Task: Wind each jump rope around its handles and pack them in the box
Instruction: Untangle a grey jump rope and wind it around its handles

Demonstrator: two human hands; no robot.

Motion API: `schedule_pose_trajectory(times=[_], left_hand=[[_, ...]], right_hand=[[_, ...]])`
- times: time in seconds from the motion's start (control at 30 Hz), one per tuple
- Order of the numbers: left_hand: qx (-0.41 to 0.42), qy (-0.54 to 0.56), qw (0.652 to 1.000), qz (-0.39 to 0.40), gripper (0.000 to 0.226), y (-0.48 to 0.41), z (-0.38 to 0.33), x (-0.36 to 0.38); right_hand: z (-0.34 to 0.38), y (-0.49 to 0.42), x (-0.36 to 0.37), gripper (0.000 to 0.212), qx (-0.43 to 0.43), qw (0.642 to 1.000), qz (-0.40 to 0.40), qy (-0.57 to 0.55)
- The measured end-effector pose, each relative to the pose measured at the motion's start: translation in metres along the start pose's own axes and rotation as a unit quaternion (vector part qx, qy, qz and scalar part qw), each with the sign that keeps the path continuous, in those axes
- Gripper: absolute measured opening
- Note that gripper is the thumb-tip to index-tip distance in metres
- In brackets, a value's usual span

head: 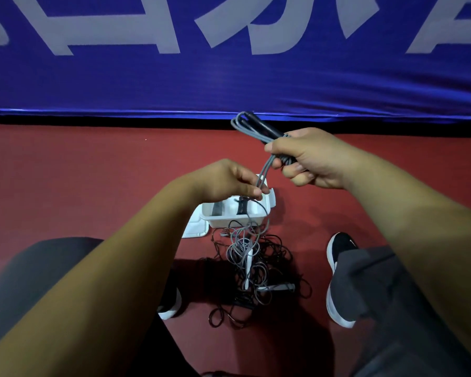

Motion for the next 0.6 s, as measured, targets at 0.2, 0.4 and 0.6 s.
schedule_pose_trajectory(times=[0.2, 0.4, 0.6], left_hand=[[-0.012, -0.143, 0.981, -0.13, 0.005, -0.005, 0.003, -0.012], [0.094, -0.045, 0.986, -0.133, 0.012, 0.005, -0.009, -0.026], [0.138, 0.009, 0.986, -0.097, 0.02, 0.008, -0.027, -0.022]], right_hand=[[-0.005, 0.007, 0.008, 0.016, 0.042, 0.994, 0.093, 0.04], [-0.007, 0.02, 0.018, 0.025, 0.107, 0.972, 0.2, 0.068], [-0.026, 0.021, 0.022, 0.012, 0.202, 0.937, 0.253, 0.13]])
Point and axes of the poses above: each hand's wrist, its own y-axis away from the middle knuckle, its own x-axis out of the palm, z = x × y, the point moved 3 cm from there along -y, towards the middle knuckle, and after that the axes turned 14 degrees about z, right-handed, at the moved point
